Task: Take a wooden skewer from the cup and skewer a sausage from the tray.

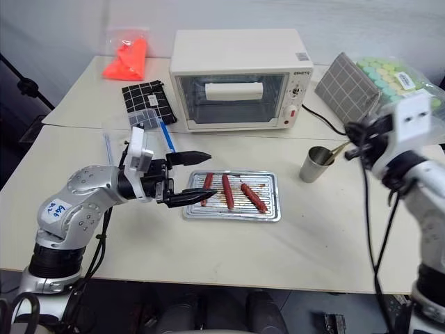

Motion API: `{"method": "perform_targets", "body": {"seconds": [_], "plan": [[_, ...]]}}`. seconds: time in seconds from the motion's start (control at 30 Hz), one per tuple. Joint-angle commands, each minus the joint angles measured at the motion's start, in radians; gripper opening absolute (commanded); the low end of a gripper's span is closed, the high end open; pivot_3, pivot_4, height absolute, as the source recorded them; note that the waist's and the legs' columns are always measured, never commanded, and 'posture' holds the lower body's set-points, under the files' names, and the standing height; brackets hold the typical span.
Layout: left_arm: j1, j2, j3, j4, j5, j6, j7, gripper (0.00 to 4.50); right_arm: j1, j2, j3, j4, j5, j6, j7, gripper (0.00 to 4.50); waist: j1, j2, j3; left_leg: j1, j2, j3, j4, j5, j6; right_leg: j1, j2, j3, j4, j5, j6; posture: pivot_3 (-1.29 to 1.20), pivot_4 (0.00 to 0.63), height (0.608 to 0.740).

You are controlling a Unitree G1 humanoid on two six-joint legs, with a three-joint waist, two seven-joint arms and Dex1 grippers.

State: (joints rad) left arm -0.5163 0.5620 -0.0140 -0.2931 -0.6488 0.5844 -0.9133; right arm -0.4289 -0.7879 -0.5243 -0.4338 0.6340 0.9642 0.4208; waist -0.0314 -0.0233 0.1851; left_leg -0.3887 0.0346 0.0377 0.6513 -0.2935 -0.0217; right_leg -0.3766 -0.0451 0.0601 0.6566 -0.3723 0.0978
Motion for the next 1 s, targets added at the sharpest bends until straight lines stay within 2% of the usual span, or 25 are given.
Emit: {"method": "perform_targets", "body": {"seconds": [0.03,0.1,0.17,0.27,0.33,0.43,0.6,0.8,1.0], "plan": [[-0.042,-0.034,0.021,0.004,-0.044,0.009,0.004,4.5,-0.132,0.011,-0.146,0.017,0.281,0.231,-0.053,0.02,-0.001,0.0,0.0,0.0,0.0,0.0,0.0,0.0,0.0,0.0,0.0,0.0,0.0,0.0,0.0,0.0,0.15,0.74],[-0.057,-0.052,0.024,0.009,-0.053,0.013,0.007,4.5,-0.188,0.056,-0.207,0.064,0.492,0.343,-0.127,0.02,-0.001,0.0,0.0,0.0,0.001,0.0,0.0,0.0,0.001,0.0,0.001,0.0,0.001,0.0,0.0,0.0,0.15,0.74],[-0.071,-0.065,0.016,0.016,-0.04,0.0,0.004,4.5,-0.175,0.087,-0.216,0.107,0.76,0.352,-0.264,0.02,0.001,0.0,0.0,0.0,0.001,-0.001,0.0,0.0,0.001,0.0,0.001,-0.001,0.002,0.0,0.0,0.0,0.15,0.74],[-0.09,-0.082,0.009,0.029,-0.031,-0.01,0.004,4.5,-0.087,0.086,-0.139,0.115,1.133,0.208,-0.508,0.02,0.001,0.0,0.0,-0.001,0.001,-0.001,0.001,-0.001,0.003,0.0,0.0,-0.001,0.002,0.0,0.0,0.0,0.15,0.74],[-0.103,-0.091,0.007,0.038,-0.028,-0.01,0.003,4.5,-0.037,0.095,-0.079,0.093,1.301,0.09,-0.639,0.02,0.001,0.0,0.0,-0.003,0.001,-0.001,0.001,-0.001,0.003,0.0,0.0,-0.001,0.002,0.0,0.001,0.0,0.15,0.74],[-0.128,-0.1,-0.018,0.059,-0.009,-0.033,-0.028,4.5,0.025,0.252,-0.011,0.027,1.338,-0.025,-0.72,0.02,-0.001,-0.002,-0.001,-0.005,0.001,-0.001,0.002,-0.001,0.003,0.0,0.0,-0.001,0.0,0.001,0.002,0.0,0.15,0.74],[-0.145,-0.119,-0.069,0.097,0.041,-0.091,-0.072,4.5,0.06,0.437,0.062,-0.074,1.338,-0.159,-0.795,0.02,-0.001,0.001,0.001,-0.005,0.001,-0.001,0.001,0.001,0.001,-0.001,0.0,0.0,0.0,0.001,0.002,0.0,0.15,0.74],[-0.167,-0.15,-0.079,0.136,0.063,-0.128,-0.078,4.5,0.084,0.476,0.094,-0.116,1.338,-0.225,-0.848,0.02,0.0,0.001,0.001,-0.005,0.001,-0.001,0.0,0.001,0.0,-0.002,0.0,-0.001,0.0,0.001,0.002,0.0,0.15,0.74],[-0.191,-0.165,-0.055,0.188,0.072,-0.159,-0.078,4.5,0.121,0.461,0.116,-0.152,1.338,-0.246,-0.835,0.02,0.0,0.001,0.001,-0.005,0.001,-0.001,0.0,0.001,0.0,-0.002,0.0,-0.001,0.0,0.001,0.002,0.0,0.15,0.74]]}}
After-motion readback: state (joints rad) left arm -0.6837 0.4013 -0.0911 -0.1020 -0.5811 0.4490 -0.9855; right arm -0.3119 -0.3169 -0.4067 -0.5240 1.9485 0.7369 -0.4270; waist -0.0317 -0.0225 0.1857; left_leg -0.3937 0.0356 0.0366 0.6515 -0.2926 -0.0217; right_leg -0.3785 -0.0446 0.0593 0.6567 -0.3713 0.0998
